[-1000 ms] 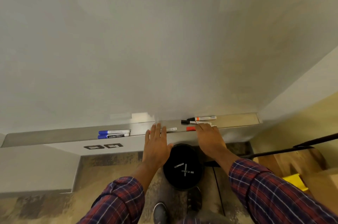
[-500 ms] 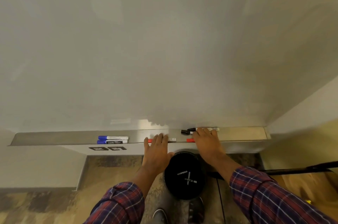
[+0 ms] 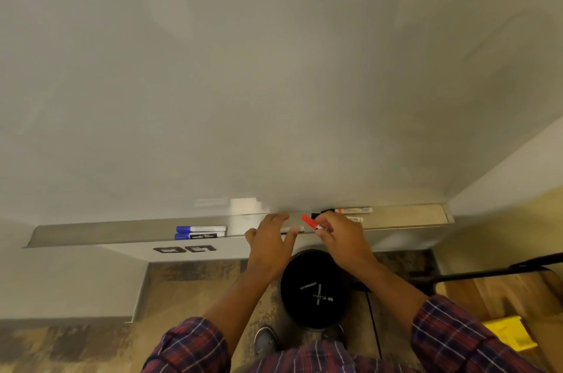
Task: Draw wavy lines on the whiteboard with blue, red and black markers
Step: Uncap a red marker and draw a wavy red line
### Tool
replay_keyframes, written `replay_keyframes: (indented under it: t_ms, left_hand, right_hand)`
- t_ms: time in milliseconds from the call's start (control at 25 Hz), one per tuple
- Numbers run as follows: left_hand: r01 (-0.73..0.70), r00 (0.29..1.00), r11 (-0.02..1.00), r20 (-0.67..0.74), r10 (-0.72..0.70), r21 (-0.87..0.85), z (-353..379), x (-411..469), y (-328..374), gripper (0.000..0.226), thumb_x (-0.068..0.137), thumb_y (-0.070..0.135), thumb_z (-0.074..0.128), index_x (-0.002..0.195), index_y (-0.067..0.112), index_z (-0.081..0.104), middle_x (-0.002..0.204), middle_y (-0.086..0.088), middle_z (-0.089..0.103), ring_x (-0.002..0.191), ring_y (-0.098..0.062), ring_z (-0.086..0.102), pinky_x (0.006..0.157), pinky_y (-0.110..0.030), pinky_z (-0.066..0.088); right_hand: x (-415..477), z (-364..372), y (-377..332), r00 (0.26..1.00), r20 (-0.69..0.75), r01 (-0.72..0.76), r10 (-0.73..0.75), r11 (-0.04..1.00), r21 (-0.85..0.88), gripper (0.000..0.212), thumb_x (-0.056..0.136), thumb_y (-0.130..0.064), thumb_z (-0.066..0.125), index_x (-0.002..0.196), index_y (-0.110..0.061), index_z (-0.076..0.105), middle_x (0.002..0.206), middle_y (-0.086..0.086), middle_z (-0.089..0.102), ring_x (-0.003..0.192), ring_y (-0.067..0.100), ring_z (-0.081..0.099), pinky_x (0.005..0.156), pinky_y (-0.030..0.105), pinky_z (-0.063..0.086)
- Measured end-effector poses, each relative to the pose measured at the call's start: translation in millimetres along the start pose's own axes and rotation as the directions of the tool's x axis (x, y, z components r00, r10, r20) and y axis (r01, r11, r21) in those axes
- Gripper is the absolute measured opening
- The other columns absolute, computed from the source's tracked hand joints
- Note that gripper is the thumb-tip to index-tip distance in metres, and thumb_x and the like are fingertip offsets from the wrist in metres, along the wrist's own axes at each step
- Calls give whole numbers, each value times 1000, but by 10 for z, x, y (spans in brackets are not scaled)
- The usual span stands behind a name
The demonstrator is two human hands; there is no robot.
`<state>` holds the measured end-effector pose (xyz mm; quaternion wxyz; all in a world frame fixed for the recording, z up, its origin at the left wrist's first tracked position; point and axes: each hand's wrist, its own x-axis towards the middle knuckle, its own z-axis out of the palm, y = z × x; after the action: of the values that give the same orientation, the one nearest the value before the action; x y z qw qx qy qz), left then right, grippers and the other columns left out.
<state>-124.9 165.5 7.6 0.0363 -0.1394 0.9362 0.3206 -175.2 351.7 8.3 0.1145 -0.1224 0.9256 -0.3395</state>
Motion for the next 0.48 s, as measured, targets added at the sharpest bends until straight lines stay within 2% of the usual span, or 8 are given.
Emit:
replay_keyframes:
  t_ms: [80,120,200,280,360,400,480]
  left_hand:
    - [86,995,950,-32,-100,-299,-151,-29,80,29,106,45,58,126,28,70,126,11,71,114,-7,66,111,-43,45]
    - [114,992,890,-6,-130,-441,-239,-59,133,24,107,39,58,120,27,74,118,12,75,110,-7,69,105,-40,52]
    - [174,984,725,95,-149,-666,-448,-163,278,24,109,30,55,115,25,78,110,7,79,109,-12,72,96,-35,54]
    - [245,968,545,230,-96,-802,-644,-291,393,32,112,32,49,119,20,78,110,-1,80,107,-20,74,97,-43,55]
    - [273,951,370,307,35,-888,-780,-427,479,39,112,32,45,126,10,74,96,-11,77,86,-33,70,95,-49,57]
    - [276,944,307,316,88,-911,-832,-482,504,41,112,31,44,128,6,72,87,-11,72,76,-33,64,90,-50,57]
    - [287,935,236,326,142,-928,-910,-554,531,44,112,33,43,132,2,69,83,-15,65,72,-31,56,85,-45,54]
  right_hand:
    - [-106,-74,-237,998,36,-63,56,969,238,12,99,-27,66,110,-26,69,104,-10,71,93,8,65,86,35,56]
    - [-169,-127,-358,997,39,-79,71,945,317,10,99,-26,66,109,-27,70,102,-11,71,91,7,67,84,34,58]
    - [-309,-247,-617,991,65,-130,113,866,483,11,101,-24,65,109,-29,71,101,-10,71,83,11,71,76,34,61]
    - [-441,-370,-889,980,129,-200,153,705,680,16,103,-20,62,111,-27,73,99,-4,74,74,19,71,60,34,59]
    - [-549,-462,-1091,960,230,-278,157,465,841,20,105,-16,57,114,-21,74,91,9,74,61,22,61,45,30,45]
    - [-588,-487,-1157,948,280,-316,149,366,875,21,106,-16,55,114,-19,75,87,15,71,57,20,55,42,26,38]
    - [-644,-520,-1266,925,359,-379,121,262,887,24,108,-20,52,108,-9,73,80,19,64,51,18,48,40,21,30]
